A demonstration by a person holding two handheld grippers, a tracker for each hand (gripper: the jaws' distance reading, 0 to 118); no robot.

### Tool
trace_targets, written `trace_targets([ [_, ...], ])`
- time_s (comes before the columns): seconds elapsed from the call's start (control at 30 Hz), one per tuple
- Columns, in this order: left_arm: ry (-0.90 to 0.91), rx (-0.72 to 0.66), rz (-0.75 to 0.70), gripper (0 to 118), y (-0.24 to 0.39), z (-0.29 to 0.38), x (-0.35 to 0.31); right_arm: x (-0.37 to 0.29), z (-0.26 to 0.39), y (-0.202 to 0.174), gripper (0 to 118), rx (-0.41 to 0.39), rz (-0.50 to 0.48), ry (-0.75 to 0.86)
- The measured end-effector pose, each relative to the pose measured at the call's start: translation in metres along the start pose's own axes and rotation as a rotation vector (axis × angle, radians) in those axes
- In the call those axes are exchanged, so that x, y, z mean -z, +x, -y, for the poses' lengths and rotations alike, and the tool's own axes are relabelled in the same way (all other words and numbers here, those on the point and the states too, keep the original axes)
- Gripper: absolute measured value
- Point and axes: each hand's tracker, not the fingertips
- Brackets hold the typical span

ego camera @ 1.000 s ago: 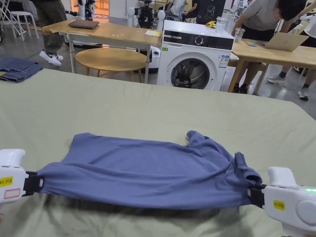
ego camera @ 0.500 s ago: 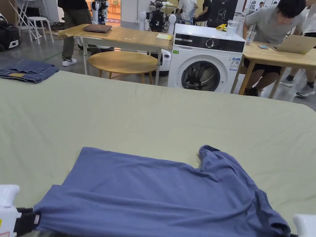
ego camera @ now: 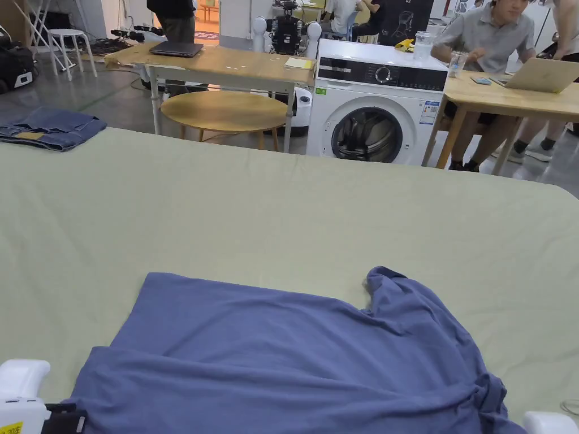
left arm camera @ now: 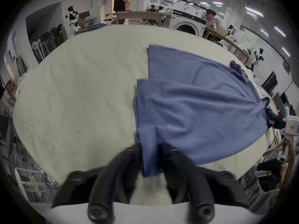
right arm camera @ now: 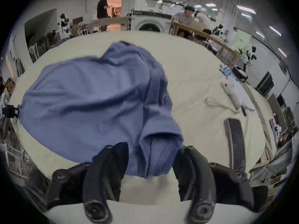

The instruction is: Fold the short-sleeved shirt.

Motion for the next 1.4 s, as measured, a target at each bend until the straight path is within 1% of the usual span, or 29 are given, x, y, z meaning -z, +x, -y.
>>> trace_targets([
  [0.03,0.043,0.003,-0.014,39,0.002,-0.005,-0.006,-0.009,-0.005,0.000,57,0.021,-0.006,0.036],
  [0.07,0.087,-0.011,0.005,40,0.005,-0.010,-0.013,-0.017,-0.011,-0.004,57,0.031,-0.012,0.063],
  [0.1,0.125,-0.024,0.025,44,0.009,-0.013,-0.018,-0.023,-0.017,-0.008,57,0.040,-0.018,0.102],
  [0.13,0.175,-0.035,0.053,47,0.013,-0.019,-0.023,-0.029,-0.024,-0.014,57,0.046,-0.021,0.148],
  [0.2,0.260,-0.028,0.073,47,0.024,-0.029,-0.029,-0.035,-0.035,-0.027,57,0.040,-0.015,0.231],
  [0.23,0.304,-0.014,0.064,47,0.030,-0.032,-0.031,-0.037,-0.039,-0.035,57,0.040,-0.004,0.293],
  [0.3,0.392,0.026,0.049,47,0.045,-0.040,-0.034,-0.037,-0.046,-0.052,57,0.042,-0.005,0.367],
  [0.4,0.522,0.059,0.007,47,0.065,-0.046,-0.036,-0.038,-0.056,-0.075,57,0.086,-0.044,0.473],
  [0.43,0.558,0.066,0.000,46,0.072,-0.047,-0.037,-0.038,-0.059,-0.082,54,0.101,-0.055,0.501],
  [0.47,0.589,0.075,0.005,44,0.079,-0.048,-0.037,-0.038,-0.061,-0.089,45,0.110,-0.069,0.534],
  [0.5,0.616,0.082,0.011,35,0.081,-0.048,-0.038,-0.038,-0.062,-0.095,32,0.108,-0.064,0.560],
  [0.57,0.630,0.093,0.011,0,0.091,-0.051,-0.037,-0.037,-0.065,-0.107,10,0.108,-0.051,0.595],
  [0.6,0.644,0.095,-0.012,0,0.095,-0.052,-0.036,-0.036,-0.066,-0.111,1,0.112,-0.059,0.613],
  [0.63,0.664,0.091,-0.038,0,0.096,-0.052,-0.035,-0.035,-0.067,-0.115,0,0.107,-0.066,0.626],
  [0.73,0.664,0.083,0.009,0,0.092,-0.063,-0.031,-0.033,-0.071,-0.125,0,0.082,-0.083,0.660],
  [0.8,0.644,0.075,-0.008,0,0.087,-0.074,-0.024,-0.030,-0.077,-0.130,0,0.068,-0.083,0.653],
  [0.9,0.554,0.051,-0.004,0,0.067,-0.105,-0.005,-0.023,-0.084,-0.130,0,0.050,-0.105,0.636],
  [0.97,0.468,0.044,0.011,0,0.049,-0.132,0.014,-0.018,-0.088,-0.129,0,0.044,-0.122,0.617],
  [1.0,0.422,0.038,0.004,0,0.041,-0.144,0.025,-0.016,-0.089,-0.129,0,0.042,-0.120,0.612],
  [1.1,0.277,0.001,0.045,0,0.010,-0.187,0.071,-0.007,-0.091,-0.127,0,0.027,-0.094,0.595],
  [1.13,0.231,-0.007,0.068,0,0.002,-0.198,0.083,-0.005,-0.092,-0.124,0,0.023,-0.099,0.584],
  [1.17,0.188,-0.017,0.072,0,0.008,-0.205,0.087,-0.001,-0.093,-0.121,0,0.019,-0.103,0.565],
  [1.23,0.099,-0.013,0.100,0,-0.001,-0.223,0.110,0.007,-0.094,-0.116,0,0.013,-0.093,0.533],
  [1.3,0.020,-0.008,0.086,0,0.003,-0.234,0.125,0.014,-0.094,-0.109,0,0.009,-0.087,0.507],
  [1.33,-0.014,-0.006,0.096,8,0.001,-0.237,0.133,0.017,-0.093,-0.106,0,0.007,-0.078,0.495],
  [1.37,-0.040,-0.017,0.099,28,-0.001,-0.241,0.141,0.019,-0.092,-0.103,0,0.008,-0.071,0.484],
  [1.4,-0.056,-0.023,0.099,42,-0.003,-0.244,0.148,0.021,-0.091,-0.100,0,0.011,-0.067,0.474],
])
